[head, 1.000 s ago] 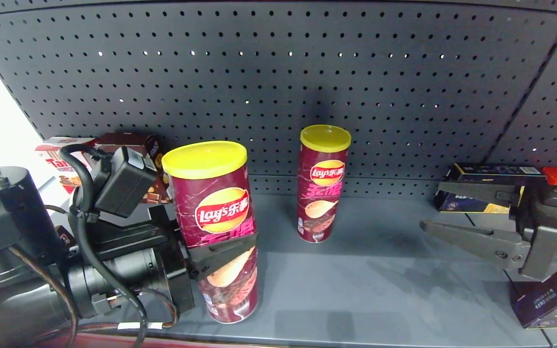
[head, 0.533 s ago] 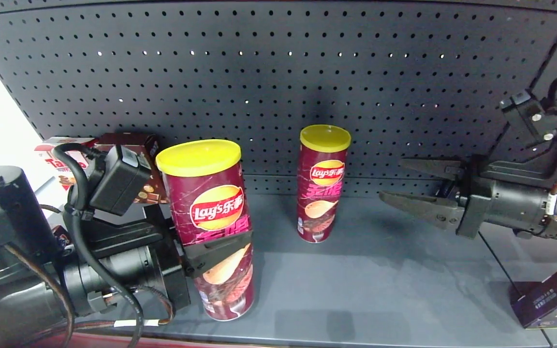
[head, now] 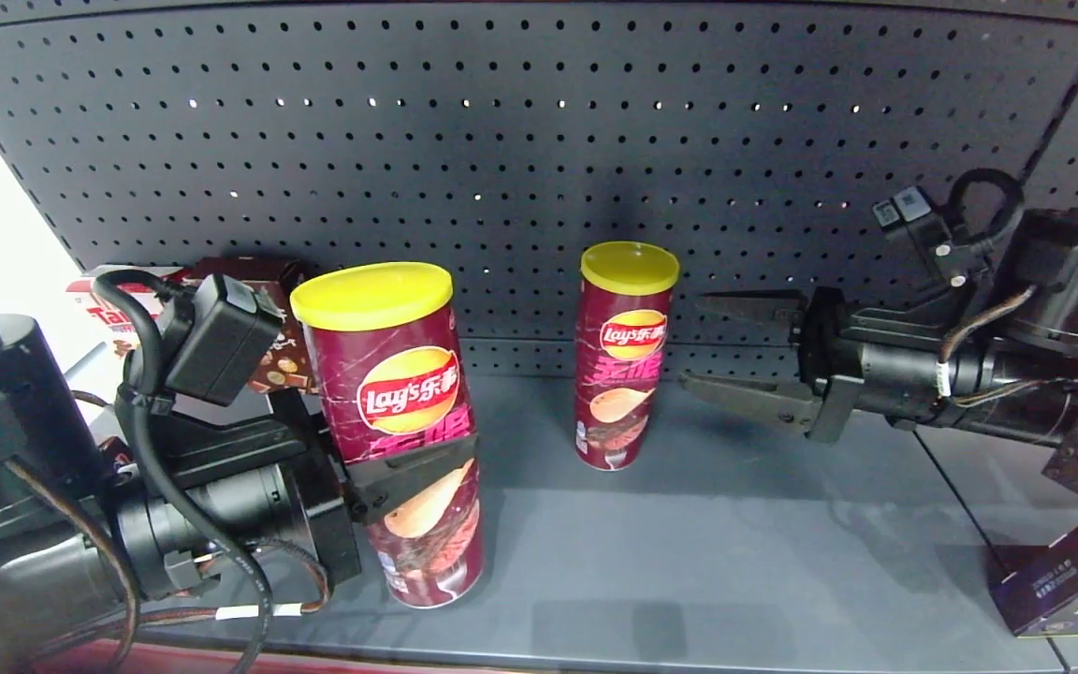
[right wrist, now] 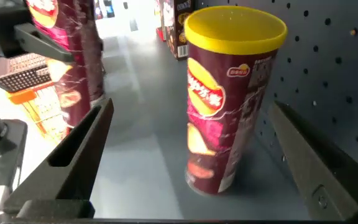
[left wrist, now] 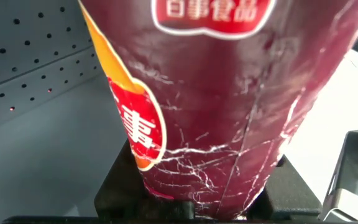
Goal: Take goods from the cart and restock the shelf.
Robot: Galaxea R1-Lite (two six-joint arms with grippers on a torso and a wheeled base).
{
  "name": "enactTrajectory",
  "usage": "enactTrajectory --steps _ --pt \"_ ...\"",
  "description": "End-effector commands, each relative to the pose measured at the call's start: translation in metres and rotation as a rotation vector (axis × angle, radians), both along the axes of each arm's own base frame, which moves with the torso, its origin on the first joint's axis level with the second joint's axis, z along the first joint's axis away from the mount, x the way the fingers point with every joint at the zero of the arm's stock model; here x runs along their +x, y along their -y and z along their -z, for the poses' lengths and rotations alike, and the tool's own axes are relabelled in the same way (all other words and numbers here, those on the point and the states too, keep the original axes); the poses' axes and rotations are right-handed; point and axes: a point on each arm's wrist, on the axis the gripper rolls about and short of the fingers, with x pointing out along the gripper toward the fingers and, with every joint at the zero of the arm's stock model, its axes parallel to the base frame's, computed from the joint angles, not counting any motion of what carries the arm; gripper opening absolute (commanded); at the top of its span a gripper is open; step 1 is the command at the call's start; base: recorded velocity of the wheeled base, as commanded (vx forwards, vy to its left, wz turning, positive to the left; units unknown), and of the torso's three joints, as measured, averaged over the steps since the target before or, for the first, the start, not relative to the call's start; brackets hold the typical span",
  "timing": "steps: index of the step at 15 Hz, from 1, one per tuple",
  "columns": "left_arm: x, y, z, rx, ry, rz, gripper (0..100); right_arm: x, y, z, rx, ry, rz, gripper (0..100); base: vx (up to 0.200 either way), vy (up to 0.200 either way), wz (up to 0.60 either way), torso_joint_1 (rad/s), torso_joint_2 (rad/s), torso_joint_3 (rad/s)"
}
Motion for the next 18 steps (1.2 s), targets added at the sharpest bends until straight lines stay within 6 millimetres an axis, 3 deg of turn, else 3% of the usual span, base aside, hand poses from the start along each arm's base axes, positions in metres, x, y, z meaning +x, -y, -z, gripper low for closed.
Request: enactTrajectory --steps 1,5,18 --pt "0.0 0.0 0.0 0.001 -0.002 -0.002 0 0.012 -0.008 0.011 -0.012 -0.024 -0.01 100 0.0 0.0 0.0 0.0 0.0 0.0" --pt "0.0 -0.001 0.001 0.002 -0.003 -0.002 0 0.022 -0.013 0.014 -0.016 -0.022 -0.016 100 0.0 0.0 0.0 0.0 0.0 0.0" --pt "0.0 -0.001 0.002 0.003 -0.009 -0.001 0 0.06 -0.034 0.053 -0.064 -0.071 -0.078 100 0.0 0.0 0.0 0.0 0.0 0.0"
